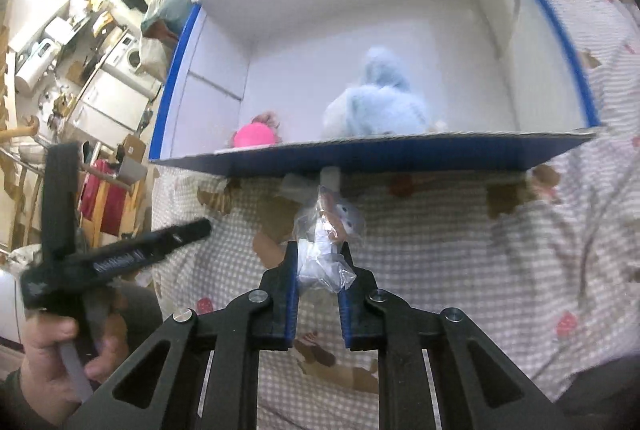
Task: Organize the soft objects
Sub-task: 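Grasp the clear plastic bag with the right gripper while the left grasps the tan tube, then carry the plastic bag and tan tube over the box with both grippers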
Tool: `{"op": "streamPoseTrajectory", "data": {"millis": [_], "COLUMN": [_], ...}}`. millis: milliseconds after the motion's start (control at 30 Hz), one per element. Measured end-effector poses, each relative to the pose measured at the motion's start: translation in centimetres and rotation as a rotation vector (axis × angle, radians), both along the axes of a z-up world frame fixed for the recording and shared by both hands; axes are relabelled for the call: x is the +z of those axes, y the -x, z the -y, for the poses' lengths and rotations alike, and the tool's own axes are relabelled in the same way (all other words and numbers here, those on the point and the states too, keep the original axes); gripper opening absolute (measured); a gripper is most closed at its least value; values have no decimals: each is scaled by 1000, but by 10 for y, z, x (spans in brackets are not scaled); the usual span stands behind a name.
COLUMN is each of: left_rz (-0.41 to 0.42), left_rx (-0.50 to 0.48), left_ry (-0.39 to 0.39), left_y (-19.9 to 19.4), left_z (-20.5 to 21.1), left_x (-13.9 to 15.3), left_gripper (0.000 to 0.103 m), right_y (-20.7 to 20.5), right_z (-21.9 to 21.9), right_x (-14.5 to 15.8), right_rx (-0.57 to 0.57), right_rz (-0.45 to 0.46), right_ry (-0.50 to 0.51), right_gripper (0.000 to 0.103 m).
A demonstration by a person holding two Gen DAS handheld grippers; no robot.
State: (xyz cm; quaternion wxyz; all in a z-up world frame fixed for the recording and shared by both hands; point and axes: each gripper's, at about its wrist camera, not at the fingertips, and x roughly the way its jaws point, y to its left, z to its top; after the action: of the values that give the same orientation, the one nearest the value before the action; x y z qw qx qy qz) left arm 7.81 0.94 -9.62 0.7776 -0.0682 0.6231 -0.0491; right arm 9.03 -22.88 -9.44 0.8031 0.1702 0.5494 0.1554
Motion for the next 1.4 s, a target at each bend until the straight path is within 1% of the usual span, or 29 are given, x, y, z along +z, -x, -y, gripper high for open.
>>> {"op": "streamPoseTrajectory", "data": {"millis": [67, 167, 333, 400, 433, 467, 500, 533, 633, 767, 800, 967, 1033, 1100, 1200, 1300, 1400], "left_rz": [-4, -30, -32, -28, -26, -32, -39, -47, -48, -67, -66, -57, -48, -27, 3, 27, 60], "left_rx": [-81, -165, -144, -146, -150, -155, -158, -163, -177, -139, -132, -134, -119, -110, -118, -113, -134], "left_ry": [-30, -24, -8, 7, 13, 19, 25, 30, 37, 109, 120, 110, 118, 116, 76, 78, 81], "left_y": [-1, -3, -6, -9, -9, -9, -8, -8, -3, 0, 1, 19, 24, 25, 25, 29, 34], "left_z": [18, 39, 45, 47, 48, 49, 50, 52, 56, 44, 41, 35, 32, 29, 31, 22, 18], "left_x": [-8, -23, -35, -38, -40, -42, -45, -48, -48, -45, -44, -33, -27, -20, -13, 1, 17], "left_gripper": [66, 66, 64, 52, 49, 43, 32, 28, 22, 11, 9, 8, 8, 7, 7, 7, 7], "right_y": [3, 4, 4, 4, 4, 4, 4, 3, 3, 2, 1, -1, -1, 0, 2, 5, 10], "right_z": [5, 6, 2, 1, 2, 3, 3, 3, 2, 3, 3, 1, -1, -4, -8, -9, -15], "right_x": [1, -5, -6, -8, -9, -10, -11, -11, -11, -13, -14, -19, -17, -14, -13, -11, -4], "right_rx": [-24, -32, -19, -25, -29, -35, -40, -44, -44, -49, -51, -49, -45, -40, -25, -5, 32], "right_rz": [15, 0, 12, 12, 10, 6, 3, 1, 4, -6, -11, -32, -19, -7, 4, 13, 31], "right_ry": [-3, -31, -34, -39, -42, -46, -49, -52, -50, -47, -44, -50, -33, -35, -18, -2, 22], "right_gripper": [18, 18, 18, 18, 18, 18, 18, 18, 18, 18, 18, 18, 18, 18, 18, 18, 18]}}
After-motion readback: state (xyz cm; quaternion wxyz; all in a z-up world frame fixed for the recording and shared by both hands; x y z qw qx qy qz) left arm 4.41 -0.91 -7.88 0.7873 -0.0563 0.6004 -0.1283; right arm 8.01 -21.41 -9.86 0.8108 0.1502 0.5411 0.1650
